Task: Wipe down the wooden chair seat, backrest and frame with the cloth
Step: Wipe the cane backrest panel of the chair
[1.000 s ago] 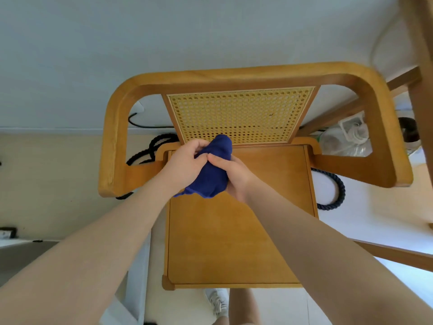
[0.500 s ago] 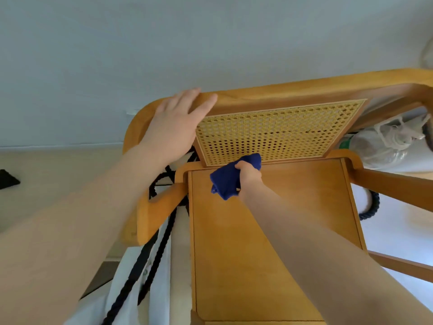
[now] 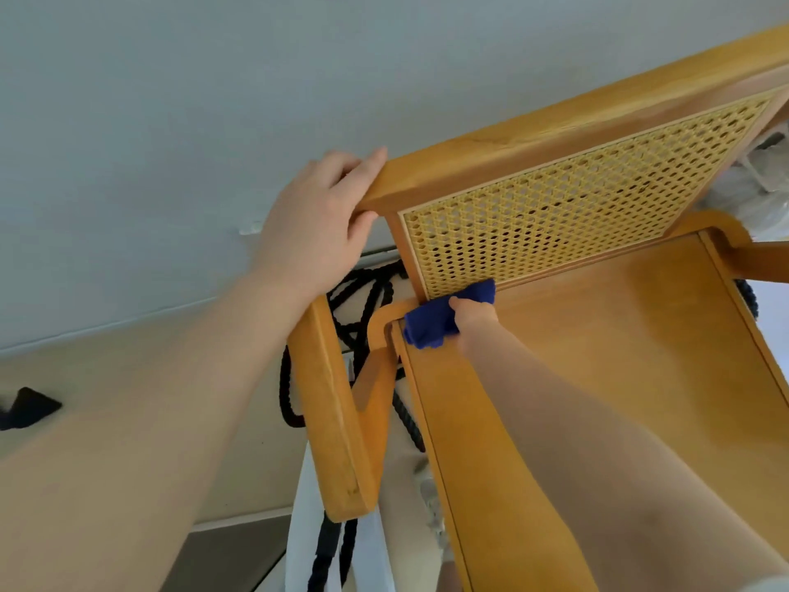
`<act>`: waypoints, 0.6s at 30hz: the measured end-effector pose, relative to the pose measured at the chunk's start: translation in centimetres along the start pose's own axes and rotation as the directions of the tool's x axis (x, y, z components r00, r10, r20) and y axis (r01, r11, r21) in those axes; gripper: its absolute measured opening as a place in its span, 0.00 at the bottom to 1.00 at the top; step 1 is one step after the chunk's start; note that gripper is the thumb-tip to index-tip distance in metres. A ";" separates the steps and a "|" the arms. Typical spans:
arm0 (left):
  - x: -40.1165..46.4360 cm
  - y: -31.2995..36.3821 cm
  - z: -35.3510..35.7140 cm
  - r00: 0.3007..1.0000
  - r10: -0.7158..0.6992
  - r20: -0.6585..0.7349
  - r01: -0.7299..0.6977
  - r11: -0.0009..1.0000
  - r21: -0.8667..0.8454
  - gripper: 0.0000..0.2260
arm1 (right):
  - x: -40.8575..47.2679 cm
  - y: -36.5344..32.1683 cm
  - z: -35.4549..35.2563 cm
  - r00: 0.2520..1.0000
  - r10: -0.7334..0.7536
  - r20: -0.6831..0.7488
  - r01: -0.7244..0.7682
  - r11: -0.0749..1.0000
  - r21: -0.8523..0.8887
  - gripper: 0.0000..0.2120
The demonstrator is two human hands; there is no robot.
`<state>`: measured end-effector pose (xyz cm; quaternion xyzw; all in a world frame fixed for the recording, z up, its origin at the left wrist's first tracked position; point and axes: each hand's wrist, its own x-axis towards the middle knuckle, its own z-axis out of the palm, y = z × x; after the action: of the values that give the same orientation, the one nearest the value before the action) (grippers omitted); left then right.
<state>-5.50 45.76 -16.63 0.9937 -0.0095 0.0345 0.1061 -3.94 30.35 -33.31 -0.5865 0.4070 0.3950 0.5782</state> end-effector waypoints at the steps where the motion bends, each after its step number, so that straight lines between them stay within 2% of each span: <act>1: 0.0 -0.1 0.0 1.000 0.008 -0.008 -0.008 1.000 -0.012 0.24 | -0.3 -0.2 0.2 1.000 -0.003 0.017 0.003 0.999 0.041 0.20; 3: 0.0 -0.2 0.1 1.000 0.008 -0.016 -0.008 0.999 -0.032 0.23 | -0.9 -0.5 0.3 0.999 -0.034 -0.007 0.035 0.994 0.101 0.21; 6: 0.1 -0.2 0.1 0.999 0.013 -0.032 -0.015 0.999 -0.050 0.23 | -2.1 -1.1 0.3 0.986 -0.165 -0.012 0.165 0.974 0.154 0.21; 8: 0.1 -0.3 0.2 0.999 0.022 -0.036 -0.024 0.998 -0.052 0.23 | -2.6 -1.4 0.2 0.965 -0.260 0.003 0.258 0.958 0.126 0.21; 10: 0.0 -0.3 0.3 0.999 0.022 -0.036 -0.024 0.999 -0.048 0.23 | -2.4 -1.1 0.5 0.955 -0.291 -0.047 0.293 0.955 0.050 0.18; 12: 0.0 -0.4 0.5 0.999 0.019 -0.038 -0.021 0.999 -0.038 0.23 | -1.9 -0.7 0.8 0.974 -0.192 -0.121 0.199 0.979 0.042 0.17; 14: 0.0 -0.4 0.5 0.999 0.023 -0.046 -0.025 0.999 -0.033 0.23 | -1.8 -0.5 0.9 0.993 -0.051 -0.111 0.062 0.994 0.092 0.17; 16: -0.1 -0.4 0.4 0.997 0.051 -0.064 -0.053 0.998 -0.020 0.22 | -1.8 -0.6 1.1 0.996 -0.029 -0.089 0.034 0.998 0.052 0.19; 18: -0.2 -0.2 0.3 0.991 0.092 -0.097 -0.091 0.996 0.021 0.21 | -2.1 -1.0 1.5 0.994 -0.055 -0.096 0.064 0.994 0.085 0.21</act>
<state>-5.70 45.89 -17.01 0.9902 -0.0496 0.0883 0.0964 -3.79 31.85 -30.99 -0.5902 0.4330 0.3312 0.5954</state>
